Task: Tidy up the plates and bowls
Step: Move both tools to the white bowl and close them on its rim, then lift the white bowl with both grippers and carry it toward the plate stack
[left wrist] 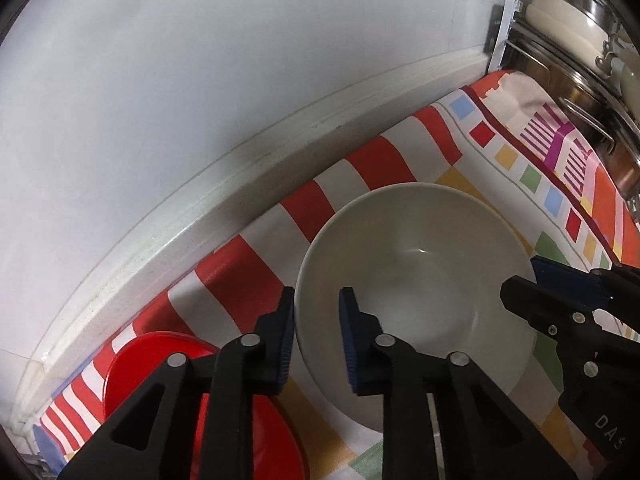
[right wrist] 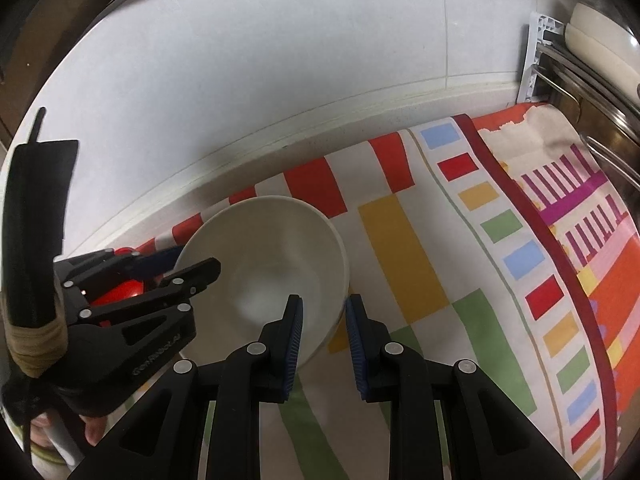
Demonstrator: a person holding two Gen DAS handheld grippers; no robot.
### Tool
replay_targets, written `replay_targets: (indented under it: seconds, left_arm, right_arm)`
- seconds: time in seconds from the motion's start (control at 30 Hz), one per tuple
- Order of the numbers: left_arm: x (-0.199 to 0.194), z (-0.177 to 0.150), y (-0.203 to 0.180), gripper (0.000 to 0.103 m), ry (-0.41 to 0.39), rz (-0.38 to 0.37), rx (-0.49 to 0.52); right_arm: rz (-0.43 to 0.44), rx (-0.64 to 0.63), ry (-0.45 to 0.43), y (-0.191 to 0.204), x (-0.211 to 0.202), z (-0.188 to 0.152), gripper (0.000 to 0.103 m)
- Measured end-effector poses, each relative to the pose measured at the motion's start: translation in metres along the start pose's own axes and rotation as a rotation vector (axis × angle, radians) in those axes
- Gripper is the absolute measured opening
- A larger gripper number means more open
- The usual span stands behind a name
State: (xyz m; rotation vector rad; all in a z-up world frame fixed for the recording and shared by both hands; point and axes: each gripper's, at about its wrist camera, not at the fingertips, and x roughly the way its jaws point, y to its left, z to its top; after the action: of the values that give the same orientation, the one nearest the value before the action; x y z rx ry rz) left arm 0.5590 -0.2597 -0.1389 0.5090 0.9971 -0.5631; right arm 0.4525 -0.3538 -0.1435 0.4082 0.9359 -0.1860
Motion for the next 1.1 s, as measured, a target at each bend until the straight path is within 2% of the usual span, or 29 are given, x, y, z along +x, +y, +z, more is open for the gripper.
replay_targets:
  seconds: [0.1,0.17,0.27,0.53,0.83,1.1]
  left_arm:
    - [0.002,0.001,0.002,0.015,-0.001,0.018,-0.009]
    - [0.003,0.001,0.003,0.011,-0.002,0.027,-0.013]
    - [0.003,0.002,0.004,0.011,-0.002,0.030,-0.018]
    - [-0.005,0.002,0.007,0.011,-0.008,0.031,-0.049]
    - [-0.046,-0.005,0.005,0.011,-0.040,0.025,-0.082]
    - [-0.097,-0.028,-0.001,0.011,-0.086,0.021,-0.137]
  right_arm:
    - [0.000,0.008,0.006,-0.002,0.003,0.001,0.023]
    - [-0.005,0.014,0.018,-0.004,0.005,0.002,0.019]
    - [-0.020,0.019,0.023,-0.007,0.008,0.003,0.014]
    - [-0.023,0.043,0.014,-0.009,0.008,0.003,0.013]
    - [-0.012,0.047,-0.003,-0.005,-0.017,0.003,0.013]
    - [0.010,0.028,-0.044,0.006,-0.058,-0.006,0.013]
